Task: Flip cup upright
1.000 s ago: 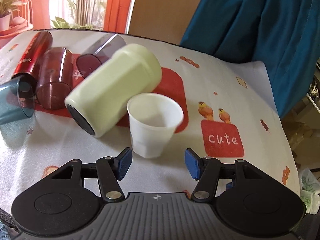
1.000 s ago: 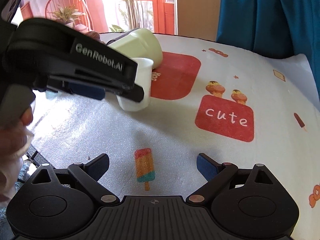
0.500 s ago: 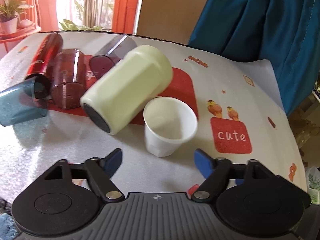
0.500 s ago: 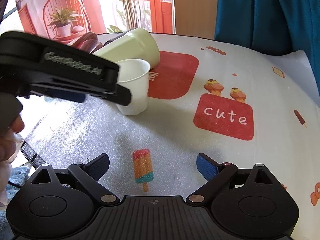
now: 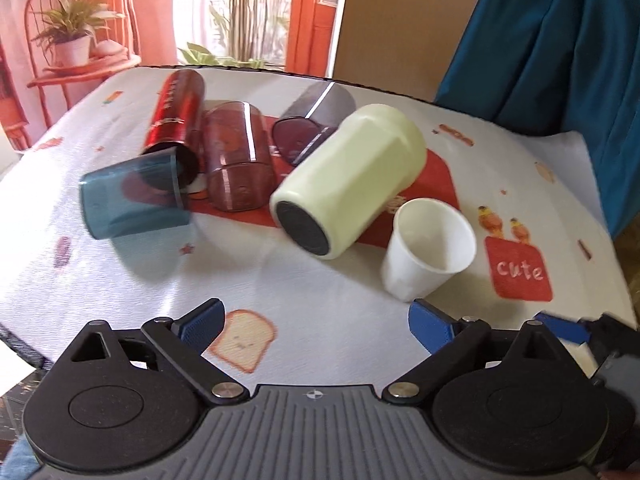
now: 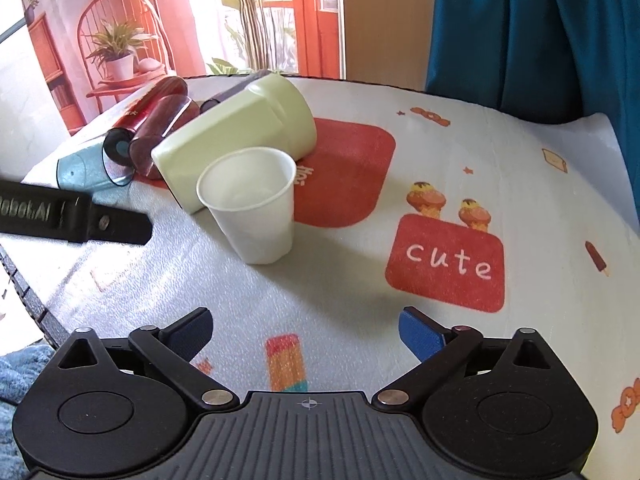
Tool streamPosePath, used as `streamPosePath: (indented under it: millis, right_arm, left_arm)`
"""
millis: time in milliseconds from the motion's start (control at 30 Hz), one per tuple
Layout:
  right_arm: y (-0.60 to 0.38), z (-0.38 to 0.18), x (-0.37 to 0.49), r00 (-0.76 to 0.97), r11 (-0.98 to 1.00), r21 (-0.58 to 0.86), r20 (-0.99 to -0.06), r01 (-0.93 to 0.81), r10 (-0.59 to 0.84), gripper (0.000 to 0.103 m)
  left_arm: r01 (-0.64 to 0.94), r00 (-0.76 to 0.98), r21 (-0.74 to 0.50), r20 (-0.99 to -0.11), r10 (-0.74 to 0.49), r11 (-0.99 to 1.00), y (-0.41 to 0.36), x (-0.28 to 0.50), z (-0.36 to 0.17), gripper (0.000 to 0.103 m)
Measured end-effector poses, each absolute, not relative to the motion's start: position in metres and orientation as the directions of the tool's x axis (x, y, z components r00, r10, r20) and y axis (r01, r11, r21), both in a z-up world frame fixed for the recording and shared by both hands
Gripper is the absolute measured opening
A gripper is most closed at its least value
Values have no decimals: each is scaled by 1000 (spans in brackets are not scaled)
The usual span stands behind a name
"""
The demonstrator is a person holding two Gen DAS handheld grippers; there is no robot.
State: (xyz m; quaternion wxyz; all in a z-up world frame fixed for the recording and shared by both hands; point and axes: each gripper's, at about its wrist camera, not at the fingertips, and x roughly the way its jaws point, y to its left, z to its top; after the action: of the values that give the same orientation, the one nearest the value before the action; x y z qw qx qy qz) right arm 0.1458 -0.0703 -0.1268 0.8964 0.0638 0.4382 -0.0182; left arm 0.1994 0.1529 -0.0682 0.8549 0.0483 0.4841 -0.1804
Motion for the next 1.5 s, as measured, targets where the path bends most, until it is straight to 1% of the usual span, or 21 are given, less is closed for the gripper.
streamPosePath:
  millis: [133, 333, 500, 800, 967, 1067, 1200, 1267, 1500]
  right_arm:
    - [-67, -119, 151, 605, 988, 121, -795, 96, 39, 103]
    - [-57, -107, 151, 610, 987, 121, -792, 108, 31, 103]
    - [-47, -99, 146, 616, 988, 111, -787, 104, 23, 103]
    - [-37, -89, 131, 634, 988, 111, -773, 109, 16, 103]
    - [-28, -82, 118, 660, 990, 65, -751, 122, -31, 103]
    - [-25, -78, 109, 673, 991, 63, -738, 119, -34, 103]
    - [-21, -72, 102, 691, 993, 39, -721, 114, -51, 103]
    - [-21, -69, 98, 699, 992, 44, -713, 117, -51, 103]
    - [-21, -67, 86, 704, 991, 67, -710, 117, -35, 103]
  left_arm:
    - [339, 488, -23, -851, -197, 940, 160, 197, -65, 100]
    - [309, 509, 1, -845, -165, 951, 181, 188, -55, 100]
    - [300, 515, 20, -845, -144, 954, 192, 178, -52, 103]
    - [320, 546, 70, -829, -124, 945, 204, 155, -40, 103]
    - [321, 545, 82, -831, -114, 943, 210, 146, -39, 103]
    - [307, 553, 66, -824, -121, 949, 216, 139, -36, 103]
    - [258, 574, 61, -813, -102, 964, 226, 130, -32, 103]
    - [235, 578, 45, -810, -102, 971, 232, 127, -30, 103]
    - [190, 648, 67, -758, -74, 979, 238, 110, -16, 103]
